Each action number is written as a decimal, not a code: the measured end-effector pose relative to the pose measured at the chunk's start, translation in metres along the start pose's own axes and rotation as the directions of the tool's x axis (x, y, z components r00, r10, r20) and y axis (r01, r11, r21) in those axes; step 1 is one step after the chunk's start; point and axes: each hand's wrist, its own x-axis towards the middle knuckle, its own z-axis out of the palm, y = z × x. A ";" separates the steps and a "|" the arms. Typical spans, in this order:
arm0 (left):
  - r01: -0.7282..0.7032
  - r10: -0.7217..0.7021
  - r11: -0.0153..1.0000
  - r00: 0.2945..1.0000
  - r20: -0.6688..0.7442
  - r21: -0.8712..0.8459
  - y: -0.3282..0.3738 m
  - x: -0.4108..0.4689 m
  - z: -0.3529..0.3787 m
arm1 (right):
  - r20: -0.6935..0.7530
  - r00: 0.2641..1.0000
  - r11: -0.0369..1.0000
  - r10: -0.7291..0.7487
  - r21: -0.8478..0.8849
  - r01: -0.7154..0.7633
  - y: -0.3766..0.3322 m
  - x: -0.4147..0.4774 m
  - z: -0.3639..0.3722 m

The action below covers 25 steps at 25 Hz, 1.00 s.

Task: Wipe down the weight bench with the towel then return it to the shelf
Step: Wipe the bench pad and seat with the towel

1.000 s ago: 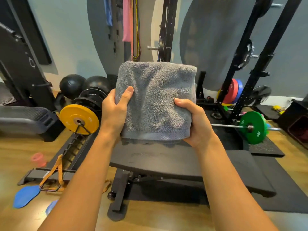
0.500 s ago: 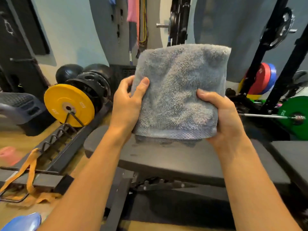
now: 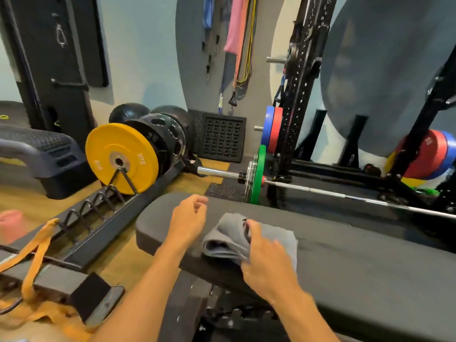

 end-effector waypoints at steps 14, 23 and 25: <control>-0.217 0.017 0.649 0.962 0.271 0.729 -0.100 0.097 -0.001 | 0.175 0.981 0.984 0.083 -0.172 -0.052 -0.023 0.169 0.091; -0.280 0.155 0.698 0.957 0.243 0.659 -0.099 0.096 0.010 | 0.131 0.991 0.993 0.001 -0.115 0.014 0.002 0.133 0.083; -0.233 0.115 0.704 0.970 0.216 0.671 -0.095 0.092 0.016 | 0.064 0.998 0.993 0.019 -0.120 -0.011 0.038 0.102 0.070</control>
